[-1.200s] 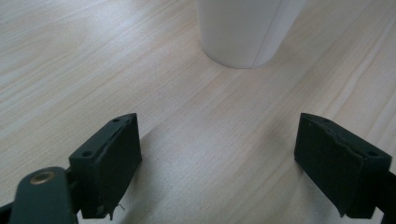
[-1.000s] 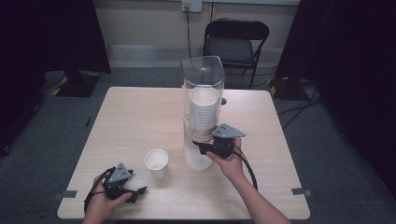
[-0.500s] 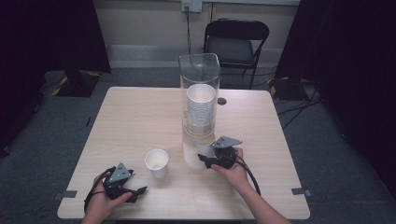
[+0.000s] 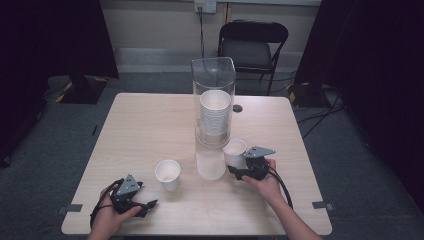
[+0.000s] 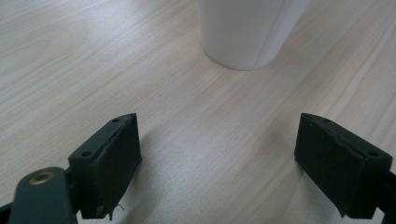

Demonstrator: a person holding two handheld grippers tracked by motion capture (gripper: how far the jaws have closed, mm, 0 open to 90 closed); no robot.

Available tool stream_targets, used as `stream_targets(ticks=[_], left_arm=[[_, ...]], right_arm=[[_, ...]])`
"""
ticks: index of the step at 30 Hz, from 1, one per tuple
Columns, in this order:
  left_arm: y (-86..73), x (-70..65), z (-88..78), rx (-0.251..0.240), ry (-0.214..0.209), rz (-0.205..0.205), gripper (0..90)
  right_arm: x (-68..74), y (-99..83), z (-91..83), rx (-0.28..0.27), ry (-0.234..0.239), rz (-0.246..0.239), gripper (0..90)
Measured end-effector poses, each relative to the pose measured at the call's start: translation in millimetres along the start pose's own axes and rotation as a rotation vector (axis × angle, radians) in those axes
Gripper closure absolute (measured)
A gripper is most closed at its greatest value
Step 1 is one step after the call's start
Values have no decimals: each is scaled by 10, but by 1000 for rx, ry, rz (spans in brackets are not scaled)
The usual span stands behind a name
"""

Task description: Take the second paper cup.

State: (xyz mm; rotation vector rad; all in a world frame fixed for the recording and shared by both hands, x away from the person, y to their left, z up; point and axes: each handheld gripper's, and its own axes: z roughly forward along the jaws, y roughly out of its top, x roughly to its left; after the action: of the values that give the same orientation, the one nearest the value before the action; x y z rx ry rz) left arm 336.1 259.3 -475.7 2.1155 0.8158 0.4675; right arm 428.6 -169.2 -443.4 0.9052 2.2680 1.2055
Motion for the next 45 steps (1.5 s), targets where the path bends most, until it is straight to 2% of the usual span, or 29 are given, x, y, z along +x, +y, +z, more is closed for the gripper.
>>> stream_targets(ticks=[4,8,19,22,27,31,38,41,45], left_arm=[[0,0,0,0,0,0,139],[0,0,0,0,0,0,139],[0,0,0,0,0,0,139],[0,-1,0,0,0,-1,139],[0,0,0,-1,0,1,139],[0,-1,0,0,1,0,139],[0,-1,0,0,0,0,139],[0,-1,0,-1,0,0,139],[0,0,0,0,0,0,139]], right_arm=[[1,-30,25,12,-2,0,343],[16,-33,13,-5,5,2,342],[-78,-130,-25,43,-19,-14,341],[-105,-168,-30,45,-18,-4,340],[-114,-174,-37,51,-16,-1,337],[-106,-181,-28,80,-22,-12,335],[-109,-183,-33,81,-23,-12,325],[-114,-187,-42,76,-31,1,261],[-131,-208,-86,46,-33,18,243]])
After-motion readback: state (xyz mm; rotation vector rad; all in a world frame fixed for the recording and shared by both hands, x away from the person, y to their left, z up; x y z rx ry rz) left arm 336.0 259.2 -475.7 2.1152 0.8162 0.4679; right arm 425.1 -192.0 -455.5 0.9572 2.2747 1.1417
